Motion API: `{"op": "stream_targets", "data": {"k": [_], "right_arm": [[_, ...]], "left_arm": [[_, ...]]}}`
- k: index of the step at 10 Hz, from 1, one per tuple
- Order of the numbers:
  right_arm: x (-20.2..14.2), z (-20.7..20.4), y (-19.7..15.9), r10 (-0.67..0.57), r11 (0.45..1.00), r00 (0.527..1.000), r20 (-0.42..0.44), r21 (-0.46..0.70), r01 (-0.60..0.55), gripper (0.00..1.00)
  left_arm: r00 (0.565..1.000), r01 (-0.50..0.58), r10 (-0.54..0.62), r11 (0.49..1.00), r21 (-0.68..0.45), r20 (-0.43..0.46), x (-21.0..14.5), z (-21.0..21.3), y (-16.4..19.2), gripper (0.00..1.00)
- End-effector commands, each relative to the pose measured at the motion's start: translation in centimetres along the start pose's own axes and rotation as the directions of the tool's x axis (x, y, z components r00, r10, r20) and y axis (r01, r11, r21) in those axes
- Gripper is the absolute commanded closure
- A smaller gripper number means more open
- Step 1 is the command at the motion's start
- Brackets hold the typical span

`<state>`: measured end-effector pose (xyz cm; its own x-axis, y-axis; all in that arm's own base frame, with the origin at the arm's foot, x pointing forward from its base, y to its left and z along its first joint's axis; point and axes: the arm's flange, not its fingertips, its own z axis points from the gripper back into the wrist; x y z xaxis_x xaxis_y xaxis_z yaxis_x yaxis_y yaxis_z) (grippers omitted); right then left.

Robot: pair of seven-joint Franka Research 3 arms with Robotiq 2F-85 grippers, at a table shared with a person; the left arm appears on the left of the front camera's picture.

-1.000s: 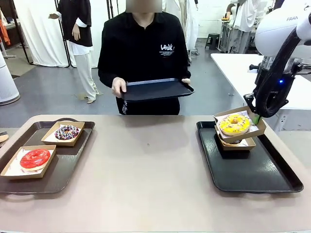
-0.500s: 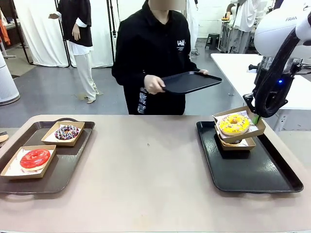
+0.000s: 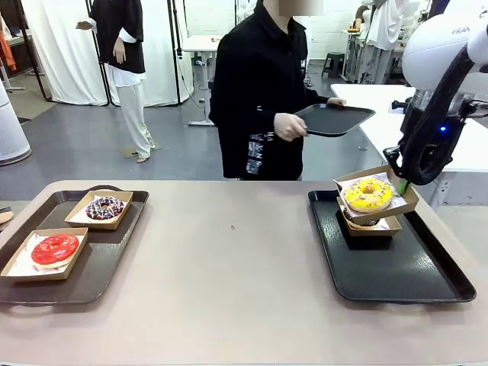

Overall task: Individually package the donuts and arrange them on the tray.
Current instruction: Place the picked Paper togo box on the Handle tray.

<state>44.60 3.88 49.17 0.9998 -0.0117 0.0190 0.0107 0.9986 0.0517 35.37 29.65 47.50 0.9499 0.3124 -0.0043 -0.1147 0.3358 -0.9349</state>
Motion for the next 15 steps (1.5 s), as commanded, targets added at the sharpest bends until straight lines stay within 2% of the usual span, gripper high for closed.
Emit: {"op": "stream_targets", "data": {"k": [1, 3, 6, 15], "right_arm": [[-2.2, -1.8, -1.6, 0.022, 0.999, 0.999, 0.038, 0.041, -0.023, 0.98], [-3.4, -3.1, -1.9, 0.042, 0.999, 0.998, 0.050, 0.029, -0.043, 0.98], [-3.9, -5.4, -3.3, -0.004, 0.999, 0.998, 0.067, 0.041, 0.001, 0.98], [-2.6, -11.3, -4.0, -0.060, 0.998, 0.997, -0.038, -0.028, 0.059, 0.98]], "left_arm": [[1.000, 0.003, -0.003, 1.000, -0.002, 0.005, -0.1, 0.2, -0.1, 0.00], [1.000, 0.003, -0.003, 1.000, -0.002, 0.005, -0.1, 0.2, -0.1, 0.00], [1.000, 0.003, -0.003, 1.000, -0.002, 0.005, -0.1, 0.2, -0.1, 0.00], [1.000, 0.003, -0.003, 1.000, -0.002, 0.005, -0.1, 0.2, -0.1, 0.00]]}}
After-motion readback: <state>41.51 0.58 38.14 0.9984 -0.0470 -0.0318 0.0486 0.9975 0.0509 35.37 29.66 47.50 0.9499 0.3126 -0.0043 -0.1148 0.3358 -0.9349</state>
